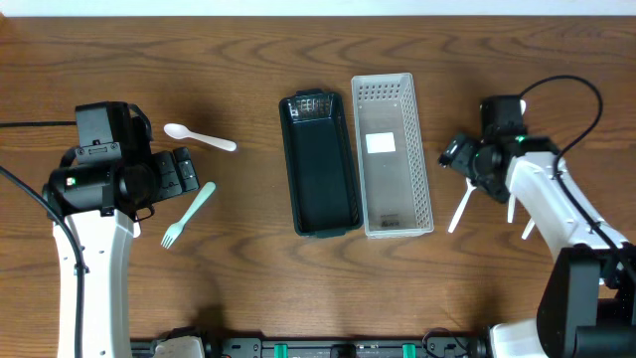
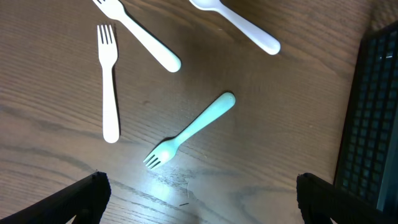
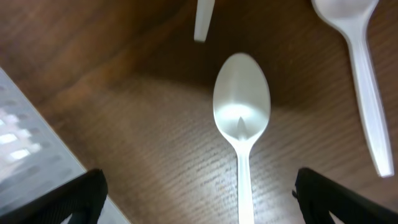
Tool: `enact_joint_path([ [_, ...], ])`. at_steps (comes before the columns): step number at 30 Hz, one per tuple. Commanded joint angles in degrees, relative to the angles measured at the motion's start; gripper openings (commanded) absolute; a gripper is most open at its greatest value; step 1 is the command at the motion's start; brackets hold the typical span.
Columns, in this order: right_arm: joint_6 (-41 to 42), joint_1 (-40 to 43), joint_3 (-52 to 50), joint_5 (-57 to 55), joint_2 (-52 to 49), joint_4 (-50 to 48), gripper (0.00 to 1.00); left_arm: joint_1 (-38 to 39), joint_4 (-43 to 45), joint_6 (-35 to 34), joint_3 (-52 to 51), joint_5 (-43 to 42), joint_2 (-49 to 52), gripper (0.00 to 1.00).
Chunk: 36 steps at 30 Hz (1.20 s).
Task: Pack container
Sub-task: 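Grasp a white spoon on the right with the right gripper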
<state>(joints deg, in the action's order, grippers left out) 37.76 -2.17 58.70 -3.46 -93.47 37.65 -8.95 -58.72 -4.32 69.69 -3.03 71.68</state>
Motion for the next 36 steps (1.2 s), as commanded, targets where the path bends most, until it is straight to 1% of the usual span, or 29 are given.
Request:
enact_joint_path([
  [1,0.33,-0.46,-3.34,-2.01,-0.57,-2.97,0.99,-0.31,-0.42,-0.52,1.16,-0.39,0.20,0.98],
  [6,0.31,0.04,-4.98,-3.48,-2.78,-4.59,0.99,-0.31,-0.61,-0.50,1.16,-0.39,0.20,0.98],
  [15,0.31,1.25,-4.98,-3.80,-10.36,-6.84,0.99,-0.31,-0.72,-0.50,1.16,-0.39,0.20,0.98],
  [20,-0.59,1.62,-4.98,-3.58,-11.54,-7.02,0.98,-0.31,-0.81,-0.50,1.14,-0.37,0.20,0.98],
  [21,-0.59,1.62,-4.98,-3.50,-11.54,-6.84,0.94,-0.31,-0.79,-0.50,1.14,-0.39,0.20,0.98],
  [23,-0.57,1.62,-4.98,-2.27,-11.54,-6.51,0.82,-0.31,-0.79,-0.50,1.14,-0.37,0.20,0.98],
  [24,-0.55,1.62,-4.98,-1.64,-11.54,-6.32,0.77,-0.31,-0.79,-0.50,1.16,-0.37,0.20,0.98],
  [29,-0.55,1.62,-4.98,0.55,-11.54,-5.44,0.47,-0.31,-0.79,-0.50,1.14,-0.37,0.20,0.98],
  [30,-0.55,1.62,-4.98,0.55,-11.54,-5.33,0.42,-0.31,-0.79,-0.50,1.14,-0.37,0.20,0.98],
  [31,-0.55,1.62,-4.98,0.52,-11.54,-5.22,0.35,-0.31,-0.79,-0.50,1.14,-0.37,0.20,0.98],
  [33,-0.55,1.62,-4.98,0.52,-11.54,-5.03,0.24,-0.31,-0.79,-0.50,1.14,-0.37,0.20,0.98],
  [36,-0.55,1.62,-4.98,0.52,-11.54,-4.90,0.17,-0.31,-0.81,-0.50,1.14,-0.37,0.20,0.98],
])
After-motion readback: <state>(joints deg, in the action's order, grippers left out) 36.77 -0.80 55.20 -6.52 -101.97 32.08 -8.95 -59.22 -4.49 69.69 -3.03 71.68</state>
